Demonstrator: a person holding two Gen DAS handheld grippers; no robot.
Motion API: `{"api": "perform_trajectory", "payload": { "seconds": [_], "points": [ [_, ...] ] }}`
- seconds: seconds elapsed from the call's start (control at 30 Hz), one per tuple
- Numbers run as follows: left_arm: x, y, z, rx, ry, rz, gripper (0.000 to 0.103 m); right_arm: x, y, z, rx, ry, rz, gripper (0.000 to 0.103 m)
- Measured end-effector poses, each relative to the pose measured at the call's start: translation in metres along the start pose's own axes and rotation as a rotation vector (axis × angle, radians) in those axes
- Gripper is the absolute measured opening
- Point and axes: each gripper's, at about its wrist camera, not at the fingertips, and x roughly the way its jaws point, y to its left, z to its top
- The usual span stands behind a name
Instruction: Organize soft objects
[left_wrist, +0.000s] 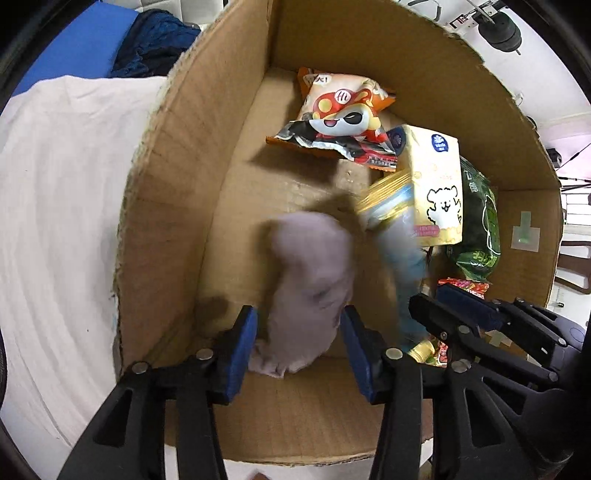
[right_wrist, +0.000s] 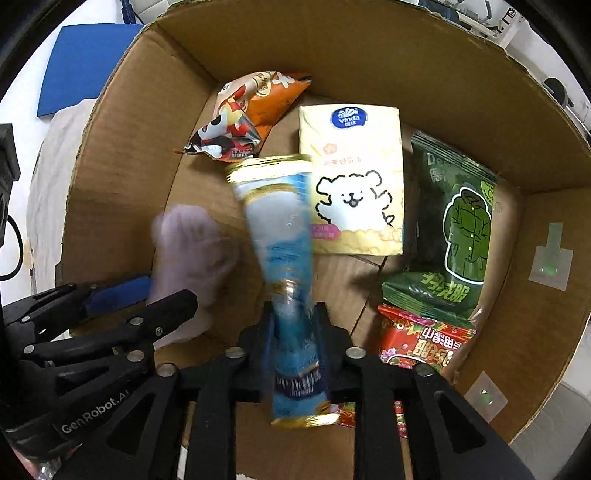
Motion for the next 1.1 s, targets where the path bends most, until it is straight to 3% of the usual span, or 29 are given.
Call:
{"api": "perform_trajectory", "payload": {
  "seconds": [0.27,0.5,0.63,0.73,0.83,0.97,1.1],
  "points": [
    [-0.033,-0.004,-0.015,0.037,-0.099,0.051,0.064,-0.012,-0.020,-0.022,0.054,-0.055,-0.020,0.055],
    [-0.061,-0.006,-0.023,0.063,-0.219,0.098,0.066,-0.027,-0.037,-0.058,0.166,-0.108,-0.029,0.055],
    [-0.074,-0.011,-0.032,0.098,-0.280,0.121,0.086,-0.035,-0.041,-0.078,0.225,-0.148,-0.092,0.055],
    [-0.069,-0.020,-0.035,0.121,-0.293,0.146,0.093,-0.043,-0.040,-0.089,0.257,-0.174,-0.117,0.056],
    [-0.069,-0.023,-0.041,0.132,-0.309,0.154,0.099,-0.051,-0.041,-0.099,0.279,-0.199,-0.125,0.069],
    [-0.071,-0.024,-0.046,0.135,-0.325,0.162,0.099,-0.061,-0.040,-0.109,0.305,-0.237,-0.141,0.095],
    [-0.077,-0.028,-0.052,0.148,-0.350,0.171,0.099,-0.069,-0.036,-0.118,0.323,-0.264,-0.170,0.101]
  ]
}}
